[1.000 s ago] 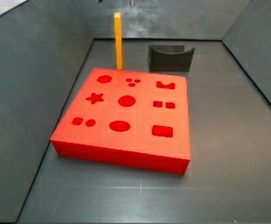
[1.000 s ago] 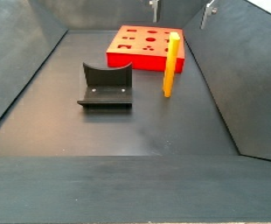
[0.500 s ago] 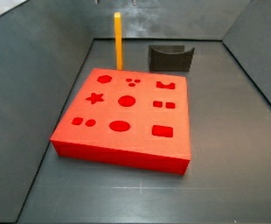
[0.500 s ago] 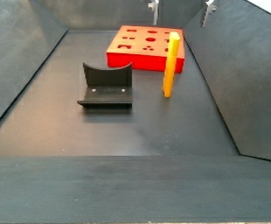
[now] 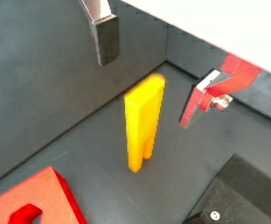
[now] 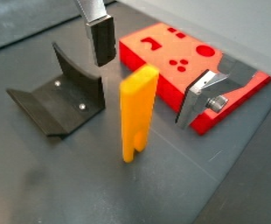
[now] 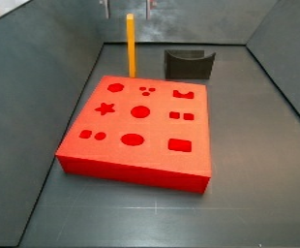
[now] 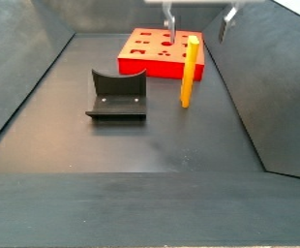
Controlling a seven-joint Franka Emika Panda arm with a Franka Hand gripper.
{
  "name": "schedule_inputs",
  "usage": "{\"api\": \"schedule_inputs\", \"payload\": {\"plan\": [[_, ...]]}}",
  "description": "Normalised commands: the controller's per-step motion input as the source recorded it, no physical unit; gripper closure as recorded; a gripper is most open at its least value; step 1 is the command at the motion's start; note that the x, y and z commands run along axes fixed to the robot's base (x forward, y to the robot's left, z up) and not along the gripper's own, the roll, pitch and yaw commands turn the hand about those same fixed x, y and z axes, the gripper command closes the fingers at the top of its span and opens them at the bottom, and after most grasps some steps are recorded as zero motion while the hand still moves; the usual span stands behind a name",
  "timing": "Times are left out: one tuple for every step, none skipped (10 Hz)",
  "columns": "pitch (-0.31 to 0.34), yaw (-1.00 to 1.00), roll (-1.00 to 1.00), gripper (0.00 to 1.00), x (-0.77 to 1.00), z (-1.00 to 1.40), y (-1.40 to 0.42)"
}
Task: Pick up the square-circle object. Move up. Place the square-circle object on the fixture. Regrasp the square-circle object. Rotate the square-circle object. Move to above the board. Insert the square-circle object.
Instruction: Rotate the square-circle object, then move to above the board.
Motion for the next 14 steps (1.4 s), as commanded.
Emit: {"api": "schedule_inputs", "payload": {"plan": [[-0.031,0.05,0.01,0.00,0.02,-0.74,0.00],[-0.048,0.04,0.02,0.00,0.01,-0.53,0.00],[-0.053,0.04,0.03,0.00,0.01,-0.32,0.00],[-0.058,0.03,0.04,1.00,0.00,0.00,0.00],[-0.163,-0.32,-0.18,1.00,0.20,1.00,0.15],[-0.129,-0.29,-0.18,1.00,0.19,1.00,0.15],[-0.087,-0.24,-0.19,1.00,0.18,1.00,0.15],[-0.021,-0.15,-0.20,1.00,0.17,1.00,0.14],[0.019,-0.10,-0.20,1.00,0.17,1.00,0.14],[0.046,-0.06,-0.20,1.00,0.16,1.00,0.14],[0.059,-0.04,-0.18,1.00,0.15,1.00,0.13],[0.060,-0.03,-0.16,1.00,0.14,1.00,0.12],[0.058,-0.03,-0.16,1.00,0.14,1.00,0.12],[0.059,-0.04,-0.16,1.00,0.13,1.00,0.12]]}}
